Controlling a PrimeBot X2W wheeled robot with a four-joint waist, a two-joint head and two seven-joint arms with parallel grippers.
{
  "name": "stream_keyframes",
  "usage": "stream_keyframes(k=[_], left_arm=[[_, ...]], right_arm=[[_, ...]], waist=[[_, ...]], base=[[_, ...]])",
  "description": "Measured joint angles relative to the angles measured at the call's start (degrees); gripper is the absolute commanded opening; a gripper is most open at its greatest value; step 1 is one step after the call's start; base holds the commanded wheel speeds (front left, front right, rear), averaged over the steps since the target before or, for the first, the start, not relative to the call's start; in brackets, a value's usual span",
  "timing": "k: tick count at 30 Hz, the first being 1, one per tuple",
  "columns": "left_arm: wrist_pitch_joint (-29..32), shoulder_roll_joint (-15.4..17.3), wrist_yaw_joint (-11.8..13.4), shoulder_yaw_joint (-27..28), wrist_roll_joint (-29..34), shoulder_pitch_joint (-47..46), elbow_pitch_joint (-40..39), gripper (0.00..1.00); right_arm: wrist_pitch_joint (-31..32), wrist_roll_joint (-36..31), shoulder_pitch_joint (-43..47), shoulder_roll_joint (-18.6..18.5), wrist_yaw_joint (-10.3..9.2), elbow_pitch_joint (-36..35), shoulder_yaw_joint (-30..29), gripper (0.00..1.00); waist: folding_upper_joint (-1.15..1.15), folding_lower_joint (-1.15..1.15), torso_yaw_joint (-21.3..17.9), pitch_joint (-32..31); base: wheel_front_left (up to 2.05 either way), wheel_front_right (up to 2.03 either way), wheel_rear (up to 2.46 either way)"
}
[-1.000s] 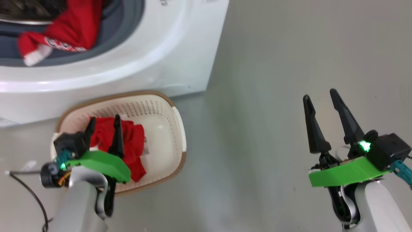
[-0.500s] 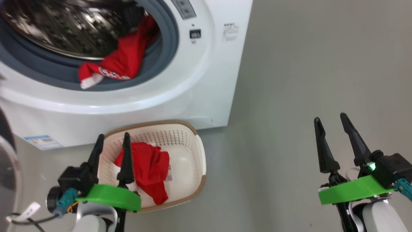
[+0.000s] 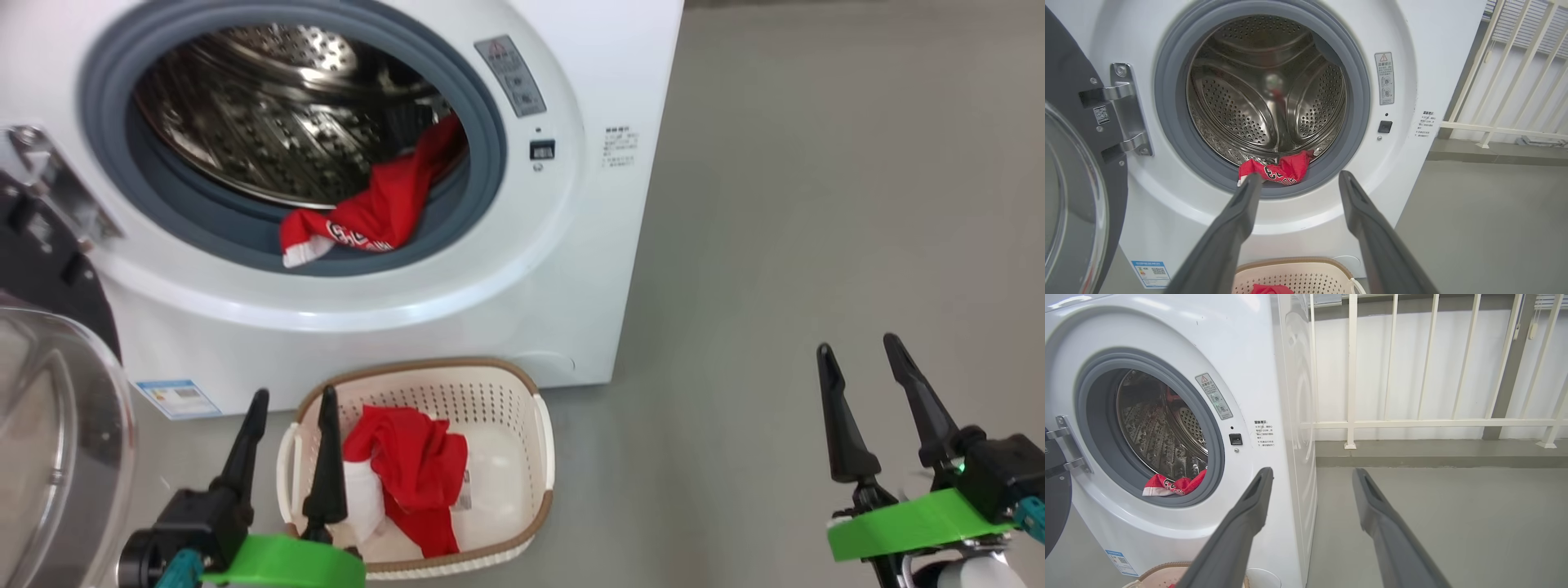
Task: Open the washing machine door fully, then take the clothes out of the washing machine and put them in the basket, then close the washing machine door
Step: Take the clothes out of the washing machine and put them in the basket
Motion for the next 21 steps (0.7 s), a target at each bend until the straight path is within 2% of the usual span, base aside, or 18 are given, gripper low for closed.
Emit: stream_keyframes(k=[6,21], left_arm=[[0.00,0.01,1.70,0.05,-0.01,3.33,-2.33,1.00],[0.00,0.02,1.68,-0.04,0.35,5.40,-1.81,1.00]], right_arm=[[0.00,-0.40,2.87,0.11,0.00,-1.07,-0.91,1.00],[0.00,-0.79,6.12,0.26,0.00,-1.56,-1.44,1.00]], waist=[[0.00,0.00,0.80,-3.13],[0.00,0.00,2.26,-6.22]], base=[[0.00,0.00,0.00],[0.00,0.00,0.00]])
